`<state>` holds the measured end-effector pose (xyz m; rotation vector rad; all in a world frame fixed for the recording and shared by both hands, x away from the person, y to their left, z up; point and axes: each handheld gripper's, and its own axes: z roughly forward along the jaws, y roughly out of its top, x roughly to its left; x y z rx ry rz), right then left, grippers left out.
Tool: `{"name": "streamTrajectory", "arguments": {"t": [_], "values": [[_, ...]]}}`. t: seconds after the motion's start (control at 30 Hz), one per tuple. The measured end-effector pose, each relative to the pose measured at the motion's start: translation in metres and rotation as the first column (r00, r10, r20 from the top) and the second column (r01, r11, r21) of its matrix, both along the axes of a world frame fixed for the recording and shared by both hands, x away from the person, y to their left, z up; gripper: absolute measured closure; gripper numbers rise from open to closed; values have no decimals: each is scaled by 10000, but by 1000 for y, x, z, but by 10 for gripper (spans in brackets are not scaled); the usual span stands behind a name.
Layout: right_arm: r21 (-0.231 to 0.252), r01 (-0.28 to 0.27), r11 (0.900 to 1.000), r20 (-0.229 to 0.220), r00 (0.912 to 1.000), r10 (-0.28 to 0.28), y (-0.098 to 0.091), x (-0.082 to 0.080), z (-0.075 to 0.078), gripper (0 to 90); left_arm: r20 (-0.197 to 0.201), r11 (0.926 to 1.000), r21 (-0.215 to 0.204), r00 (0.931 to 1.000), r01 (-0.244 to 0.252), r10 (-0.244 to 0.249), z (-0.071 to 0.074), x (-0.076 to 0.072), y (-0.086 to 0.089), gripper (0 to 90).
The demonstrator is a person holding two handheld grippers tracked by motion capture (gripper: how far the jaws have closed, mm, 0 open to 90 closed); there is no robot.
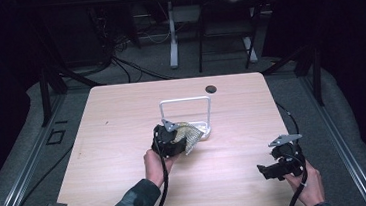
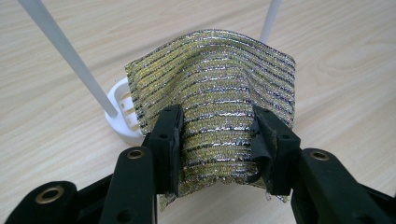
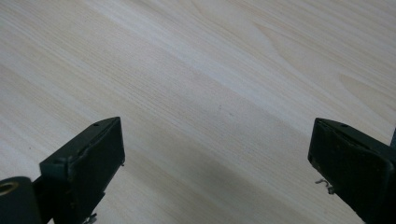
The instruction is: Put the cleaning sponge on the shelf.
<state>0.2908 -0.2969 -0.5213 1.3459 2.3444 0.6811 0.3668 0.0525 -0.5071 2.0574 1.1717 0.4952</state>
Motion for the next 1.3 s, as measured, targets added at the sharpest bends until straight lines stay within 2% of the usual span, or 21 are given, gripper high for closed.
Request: {"name": "streamTrajectory", "arguments": {"t": [0.17,0.33,0.47,0.6,0.83,1.3], "values": [[32,10,10000,29,10000,-10,-1,0,-1,32,-26,9997,-3,9997,-229,229,-2,7,-5,564],[77,-22,10000,59,10000,21,-1,0,-1,32,109,9988,-3,9988,-480,480,-1,13,-8,563],[120,-23,9999,39,10000,22,-1,0,-1,32,382,9981,259,9978,-554,544,-1,17,-13,563],[89,-25,10000,-13,10000,25,-1,0,-2,33,462,9969,367,9966,-694,677,-3,21,-15,563],[107,-38,9999,-42,10000,38,-1,0,-2,33,479,9959,576,9966,-700,673,-3,28,-20,561],[94,-21,10000,6,10000,21,-1,0,-2,36,526,9933,704,9948,-913,877,-11,38,-30,559]]}}
